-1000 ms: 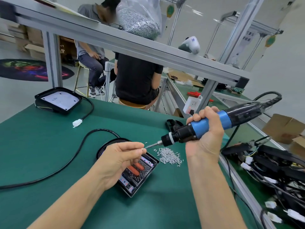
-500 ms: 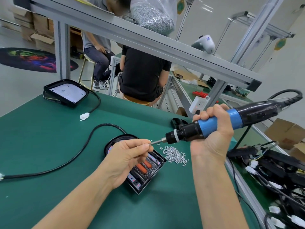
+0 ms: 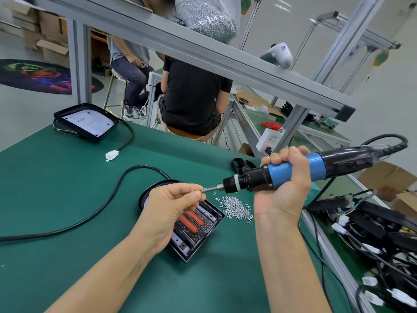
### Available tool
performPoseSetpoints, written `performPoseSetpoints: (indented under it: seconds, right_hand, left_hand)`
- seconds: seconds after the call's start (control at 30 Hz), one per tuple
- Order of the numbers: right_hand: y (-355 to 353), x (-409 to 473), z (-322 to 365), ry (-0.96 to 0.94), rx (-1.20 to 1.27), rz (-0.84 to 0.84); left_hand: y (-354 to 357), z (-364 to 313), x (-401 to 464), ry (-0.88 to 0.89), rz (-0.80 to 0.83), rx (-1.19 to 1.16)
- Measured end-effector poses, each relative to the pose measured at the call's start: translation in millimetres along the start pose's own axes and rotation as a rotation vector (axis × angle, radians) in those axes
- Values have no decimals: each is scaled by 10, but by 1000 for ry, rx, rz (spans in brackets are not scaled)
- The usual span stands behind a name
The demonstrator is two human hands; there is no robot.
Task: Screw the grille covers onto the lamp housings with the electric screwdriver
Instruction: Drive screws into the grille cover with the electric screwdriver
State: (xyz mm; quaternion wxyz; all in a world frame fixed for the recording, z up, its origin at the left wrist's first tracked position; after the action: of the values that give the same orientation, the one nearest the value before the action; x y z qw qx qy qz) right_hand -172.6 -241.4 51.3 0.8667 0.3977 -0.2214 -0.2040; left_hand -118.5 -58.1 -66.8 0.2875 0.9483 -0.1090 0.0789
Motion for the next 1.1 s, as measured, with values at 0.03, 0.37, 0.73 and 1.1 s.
performPoseSetpoints:
  seconds: [0.03,0.37,0.73,1.1]
  right_hand:
    - [-14,-1,-17,13,-2,6]
    - [-110,19,-160,222,-31,3]
    - [-239,46,6,148,149,-38]
    - [-54,-10,-14,139,100,66]
  left_hand:
    - [-3,-18,10,11,2,11]
    - [-64,-5,75,41,-14,82]
    - [-274,-384,220,162,-32,147]
    - [3,-73,54,-36,36,-172]
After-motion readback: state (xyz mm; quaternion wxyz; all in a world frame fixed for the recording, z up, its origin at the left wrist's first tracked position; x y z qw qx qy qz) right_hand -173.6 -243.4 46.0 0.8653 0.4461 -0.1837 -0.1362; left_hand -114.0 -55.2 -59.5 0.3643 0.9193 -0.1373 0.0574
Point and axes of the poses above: each hand's wrist, its own x-axis towards the middle knuckle, its own y-axis out of the palm, z = x × y, the point moved 10 cm from there along x, towards the middle knuckle, and after that the axes turned 13 degrees about y, right-handed, at the moved point
